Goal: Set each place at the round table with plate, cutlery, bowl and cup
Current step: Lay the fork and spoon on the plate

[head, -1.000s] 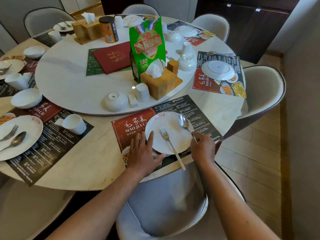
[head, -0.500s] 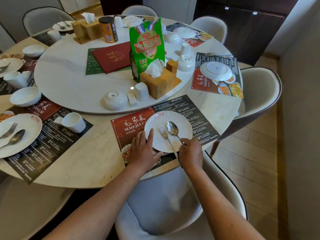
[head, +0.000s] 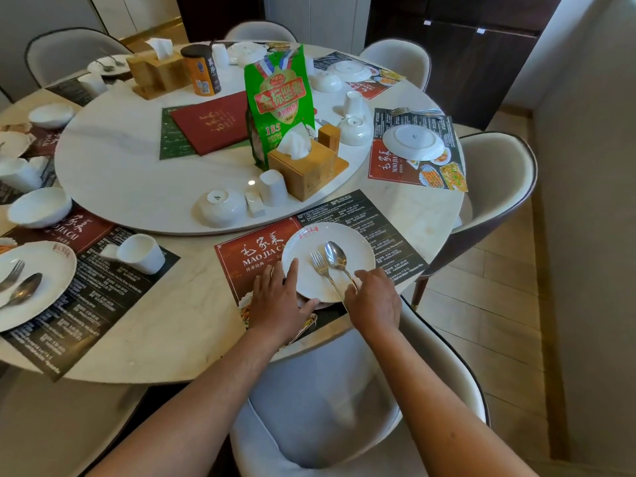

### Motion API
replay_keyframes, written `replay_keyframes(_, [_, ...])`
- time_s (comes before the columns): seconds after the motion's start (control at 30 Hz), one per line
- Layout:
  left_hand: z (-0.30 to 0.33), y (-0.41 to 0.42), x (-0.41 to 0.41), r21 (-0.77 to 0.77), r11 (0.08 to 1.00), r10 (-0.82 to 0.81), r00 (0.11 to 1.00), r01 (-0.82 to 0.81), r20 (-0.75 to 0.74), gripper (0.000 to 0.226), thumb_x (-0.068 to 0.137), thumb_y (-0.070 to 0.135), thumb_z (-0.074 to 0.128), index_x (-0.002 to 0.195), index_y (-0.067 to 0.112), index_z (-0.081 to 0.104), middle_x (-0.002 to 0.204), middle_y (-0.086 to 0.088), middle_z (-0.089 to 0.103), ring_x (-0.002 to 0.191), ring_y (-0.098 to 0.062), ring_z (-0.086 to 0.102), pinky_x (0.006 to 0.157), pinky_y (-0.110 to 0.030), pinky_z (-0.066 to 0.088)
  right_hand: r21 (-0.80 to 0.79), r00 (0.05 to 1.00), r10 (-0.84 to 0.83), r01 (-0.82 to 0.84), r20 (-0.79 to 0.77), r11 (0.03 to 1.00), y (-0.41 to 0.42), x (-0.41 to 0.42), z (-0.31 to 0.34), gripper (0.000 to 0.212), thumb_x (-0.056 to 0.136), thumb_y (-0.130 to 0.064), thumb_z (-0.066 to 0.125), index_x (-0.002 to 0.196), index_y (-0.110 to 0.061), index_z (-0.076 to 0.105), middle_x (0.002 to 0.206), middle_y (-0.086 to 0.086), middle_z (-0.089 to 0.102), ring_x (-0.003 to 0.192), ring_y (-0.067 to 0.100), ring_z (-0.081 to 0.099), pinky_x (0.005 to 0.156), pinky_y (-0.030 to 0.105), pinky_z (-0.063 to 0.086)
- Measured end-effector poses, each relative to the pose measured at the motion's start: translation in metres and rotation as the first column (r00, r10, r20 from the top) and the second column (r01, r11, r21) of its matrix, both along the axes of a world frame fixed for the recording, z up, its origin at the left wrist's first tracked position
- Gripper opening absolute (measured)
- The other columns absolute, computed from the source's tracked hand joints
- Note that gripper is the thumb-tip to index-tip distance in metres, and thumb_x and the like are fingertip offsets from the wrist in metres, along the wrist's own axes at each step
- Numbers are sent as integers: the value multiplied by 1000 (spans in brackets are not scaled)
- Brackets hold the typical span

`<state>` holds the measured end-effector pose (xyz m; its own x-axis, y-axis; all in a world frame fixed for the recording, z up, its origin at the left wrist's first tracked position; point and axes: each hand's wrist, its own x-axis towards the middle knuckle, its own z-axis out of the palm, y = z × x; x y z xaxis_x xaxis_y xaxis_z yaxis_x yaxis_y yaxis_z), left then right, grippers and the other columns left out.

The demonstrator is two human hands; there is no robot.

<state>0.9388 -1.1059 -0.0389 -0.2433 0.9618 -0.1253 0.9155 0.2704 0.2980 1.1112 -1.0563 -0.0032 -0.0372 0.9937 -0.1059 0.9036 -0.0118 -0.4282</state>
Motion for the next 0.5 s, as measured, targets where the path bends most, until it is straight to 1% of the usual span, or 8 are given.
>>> replay_keyframes(0.03, [2, -1, -2, 10, 1000, 7, 1000, -7, -6, 89, 95, 68, 43, 161, 26, 0, 168, -8, 3, 155, -30, -2, 126, -48, 2, 49, 999, 29, -31, 40, 998, -1, -2, 1, 39, 98, -36, 55, 135, -26, 59, 133, 0, 55, 120, 21, 51, 93, 38, 47])
replay_keyframes(0.1, [6, -2, -7, 35, 999, 23, 999, -22, -25, 86, 95, 68, 41, 160, 26, 4, 168, -9, 7, 155, -30, 0, 126, -49, 3, 120, 991, 94, -105, 95, 987, -1, -8, 4, 45, 99, -43, 52, 141, -28, 52, 144, 1, 49, 131, 23, 44, 103, 41, 43])
replay_keyframes(0.13, [8, -3, -11, 47, 998, 31, 999, -30, -35, 85, 95, 68, 41, 160, 27, 6, 168, -10, 8, 155, -31, 1, 125, -49, 3, 138, 986, 127, -141, 106, 980, -2, -12, 6, 48, 99, -45, 51, 144, -29, 48, 149, 2, 45, 137, 24, 40, 108, 43, 39])
replay_keyframes(0.2, [12, -4, -22, 63, 997, 46, 998, -43, -40, 83, 96, 67, 41, 160, 27, 6, 168, -9, 8, 155, -31, 1, 125, -51, 4, 148, 975, 191, -206, 111, 967, -2, -24, 9, 52, 100, -46, 50, 147, -28, 43, 154, 3, 40, 144, 27, 32, 113, 46, 33])
replay_keyframes(0.33, [22, -5, -49, 63, 996, 71, 994, -66, -80, 81, 97, 63, 41, 160, 26, 6, 168, -10, 8, 155, -30, -1, 126, -48, 2, 140, 948, 285, -304, 138, 942, -4, -55, 14, 59, 96, -49, 55, 148, -27, 42, 158, 7, 34, 148, 31, 24, 117, 51, 28])
replay_keyframes(0.4, [28, -1, -66, 61, 995, 85, 992, -80, -93, 81, 97, 62, 42, 160, 25, 6, 168, -11, 8, 155, -31, -1, 125, -48, 1, 141, 938, 310, -332, 156, 933, -3, -73, 15, 60, 96, -51, 52, 150, -27, 40, 159, 8, 32, 149, 32, 21, 118, 51, 25])
replay_keyframes(0.5, [35, 7, -93, 87, 993, 87, 986, -75, -144, 81, 96, 62, 45, 159, 24, 9, 166, -12, 13, 154, -32, 6, 125, -51, 7, 128, 932, 327, -348, 158, 929, 0, -102, 17, 61, 98, -53, 48, 152, -30, 34, 162, 8, 27, 151, 32, 18, 119, 52, 21])
